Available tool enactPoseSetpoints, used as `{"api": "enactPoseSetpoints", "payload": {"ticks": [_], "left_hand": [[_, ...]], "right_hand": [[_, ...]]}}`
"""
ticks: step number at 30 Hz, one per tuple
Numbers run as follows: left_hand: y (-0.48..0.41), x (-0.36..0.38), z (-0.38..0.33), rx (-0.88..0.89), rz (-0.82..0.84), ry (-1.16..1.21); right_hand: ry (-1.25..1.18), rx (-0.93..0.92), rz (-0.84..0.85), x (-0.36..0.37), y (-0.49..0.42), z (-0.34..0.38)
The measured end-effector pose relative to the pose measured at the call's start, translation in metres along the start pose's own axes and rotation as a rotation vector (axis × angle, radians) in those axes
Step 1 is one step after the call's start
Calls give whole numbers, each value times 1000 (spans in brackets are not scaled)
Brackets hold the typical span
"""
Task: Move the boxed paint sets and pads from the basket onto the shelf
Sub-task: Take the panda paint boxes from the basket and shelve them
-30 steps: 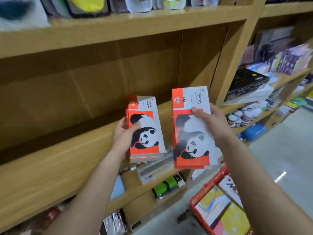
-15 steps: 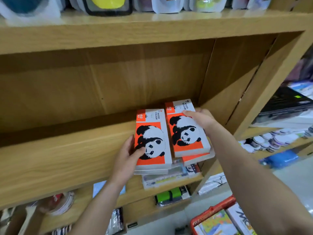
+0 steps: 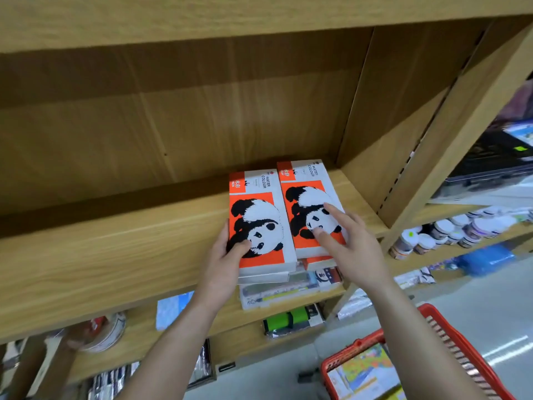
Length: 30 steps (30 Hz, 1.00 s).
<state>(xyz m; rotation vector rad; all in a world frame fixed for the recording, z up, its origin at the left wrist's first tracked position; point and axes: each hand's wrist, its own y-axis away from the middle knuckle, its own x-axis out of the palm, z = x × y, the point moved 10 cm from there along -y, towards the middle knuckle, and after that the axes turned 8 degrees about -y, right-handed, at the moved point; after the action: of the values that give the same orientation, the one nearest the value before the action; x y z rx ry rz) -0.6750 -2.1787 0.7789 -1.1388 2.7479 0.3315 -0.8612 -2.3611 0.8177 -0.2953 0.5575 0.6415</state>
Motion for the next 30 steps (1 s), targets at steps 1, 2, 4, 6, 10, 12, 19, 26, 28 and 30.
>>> {"api": "enactPoseSetpoints", "payload": {"ticks": [1,2,4,6,10,12,19,26,28,30], "left_hand": [[-1,7,-2,4,4,-11],[-3,14,-5,13,6,-15],[-7,30,-10,22,4,-37],[-12,44,-18,24,-4,-65],[-36,66,-35,31,-13,-104],[-51,78,-43,36,9,-108],[-60,86,-41,20,69,-68],[-51,80,-41,42,69,-35],[-50,79,-41,32,64,-42],[-49,77,-41,19,61,-47]], "right_hand": [[-7,19,-42,-6,-5,-3],[42,-1,-108,-16,-10,-1],[218,-167,-345,-41,-8,15],[286,-353,-500,-49,6,26],[368,-330,-264,-14,7,-6],[427,-301,-205,-15,-4,-20],[345,-253,-87,-22,-54,-23],[29,-148,-408,-21,17,-24],[-42,-34,-243,6,23,-33],[-110,10,-216,15,25,-37]]}}
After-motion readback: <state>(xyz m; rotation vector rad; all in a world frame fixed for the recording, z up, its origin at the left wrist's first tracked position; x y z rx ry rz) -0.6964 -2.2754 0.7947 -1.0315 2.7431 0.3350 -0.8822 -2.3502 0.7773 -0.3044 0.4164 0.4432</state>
